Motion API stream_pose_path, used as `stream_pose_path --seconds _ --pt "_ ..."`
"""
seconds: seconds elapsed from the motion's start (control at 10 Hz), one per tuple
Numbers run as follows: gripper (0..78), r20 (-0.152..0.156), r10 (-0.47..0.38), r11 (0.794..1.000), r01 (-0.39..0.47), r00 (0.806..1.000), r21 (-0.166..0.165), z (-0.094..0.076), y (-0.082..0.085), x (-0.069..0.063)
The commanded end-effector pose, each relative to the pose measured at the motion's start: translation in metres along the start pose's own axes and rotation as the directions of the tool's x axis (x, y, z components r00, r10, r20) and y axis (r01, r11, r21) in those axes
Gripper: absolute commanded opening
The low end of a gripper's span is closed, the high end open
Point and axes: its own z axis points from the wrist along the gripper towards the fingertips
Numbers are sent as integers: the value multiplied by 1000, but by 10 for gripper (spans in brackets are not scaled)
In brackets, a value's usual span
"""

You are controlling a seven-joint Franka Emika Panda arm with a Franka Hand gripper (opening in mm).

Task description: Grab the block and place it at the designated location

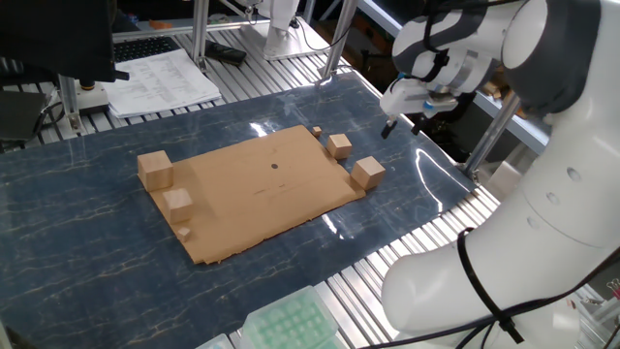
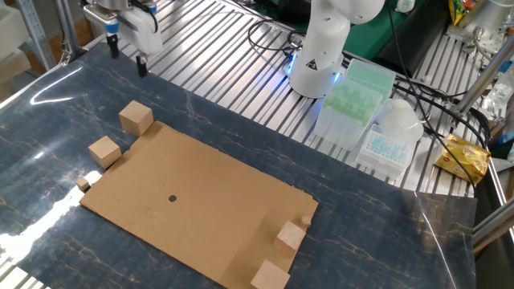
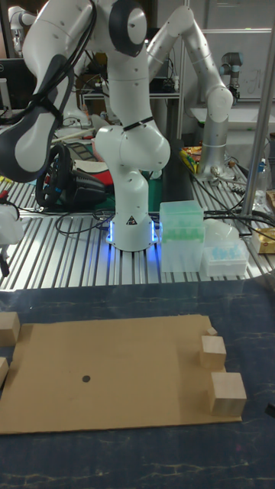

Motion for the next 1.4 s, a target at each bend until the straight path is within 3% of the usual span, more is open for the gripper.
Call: stream_pose_path --seconds 0.1,0.5,0.7,1.1,1.3,1.4 --pt "775 13 -47 999 48 999 -17 17 -1 2" --pt "775 13 -62 998 63 998 -32 29 -2 3" --pt "775 36 -64 997 65 997 -42 43 -5 5" --pt "775 41 -45 998 47 998 -52 56 -8 8" --pt "775 39 -37 998 39 999 -53 58 -9 9" --pt "775 53 -41 998 43 998 -45 58 -9 9"
